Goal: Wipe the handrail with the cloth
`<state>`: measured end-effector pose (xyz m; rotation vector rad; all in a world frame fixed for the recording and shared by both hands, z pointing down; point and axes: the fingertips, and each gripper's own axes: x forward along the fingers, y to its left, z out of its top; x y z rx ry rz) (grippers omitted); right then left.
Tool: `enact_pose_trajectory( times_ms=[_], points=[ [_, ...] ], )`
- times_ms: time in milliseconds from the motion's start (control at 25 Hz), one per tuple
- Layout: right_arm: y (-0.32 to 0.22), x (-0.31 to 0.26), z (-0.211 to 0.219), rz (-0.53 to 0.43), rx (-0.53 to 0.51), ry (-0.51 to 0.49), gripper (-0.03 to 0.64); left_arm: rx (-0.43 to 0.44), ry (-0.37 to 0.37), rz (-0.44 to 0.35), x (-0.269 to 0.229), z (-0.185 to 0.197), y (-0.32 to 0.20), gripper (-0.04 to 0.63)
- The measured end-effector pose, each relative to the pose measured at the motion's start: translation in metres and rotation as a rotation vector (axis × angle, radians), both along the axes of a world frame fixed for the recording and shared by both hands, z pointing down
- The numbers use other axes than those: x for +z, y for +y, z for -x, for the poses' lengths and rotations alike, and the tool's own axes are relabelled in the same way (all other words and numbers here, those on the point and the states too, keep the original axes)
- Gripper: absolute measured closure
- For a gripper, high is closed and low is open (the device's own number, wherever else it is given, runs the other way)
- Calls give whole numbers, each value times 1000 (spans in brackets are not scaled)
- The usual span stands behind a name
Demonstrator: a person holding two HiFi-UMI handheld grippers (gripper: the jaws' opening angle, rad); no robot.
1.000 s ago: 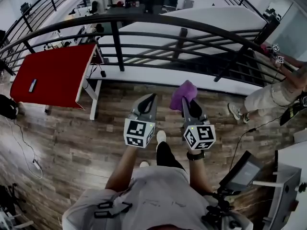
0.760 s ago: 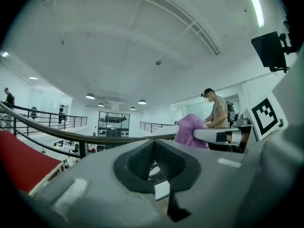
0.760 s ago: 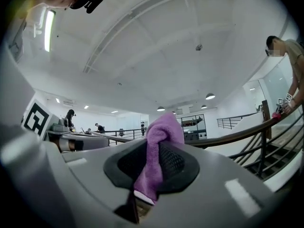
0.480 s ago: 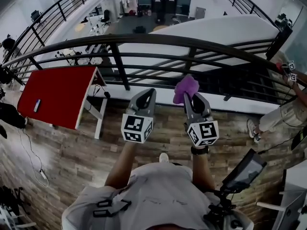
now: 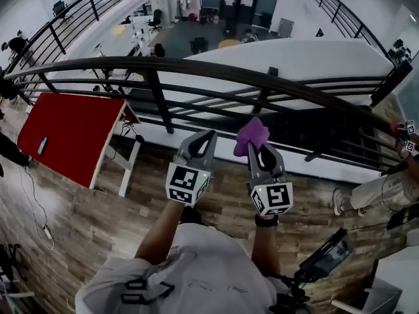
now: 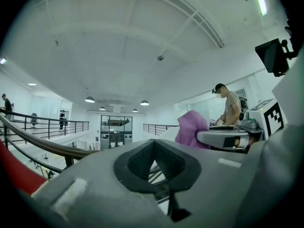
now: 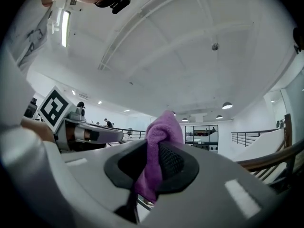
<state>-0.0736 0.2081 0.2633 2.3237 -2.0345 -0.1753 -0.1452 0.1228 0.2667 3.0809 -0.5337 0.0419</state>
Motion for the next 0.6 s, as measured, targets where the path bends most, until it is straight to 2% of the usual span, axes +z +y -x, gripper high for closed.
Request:
enact_pose_trajectory(
  times_ms=[240,440,600],
  points=[
    [-79,12,-17,11,-89,-66,561,-9,12,5,14,-30,-80,595],
    [-169,0,-42,6,-156,-18,552,-1,15,14,16,-62,-172,595],
    [-258,-11,-49,47,-196,5,553,-49,32,-9,9,-64,-254,595]
  ],
)
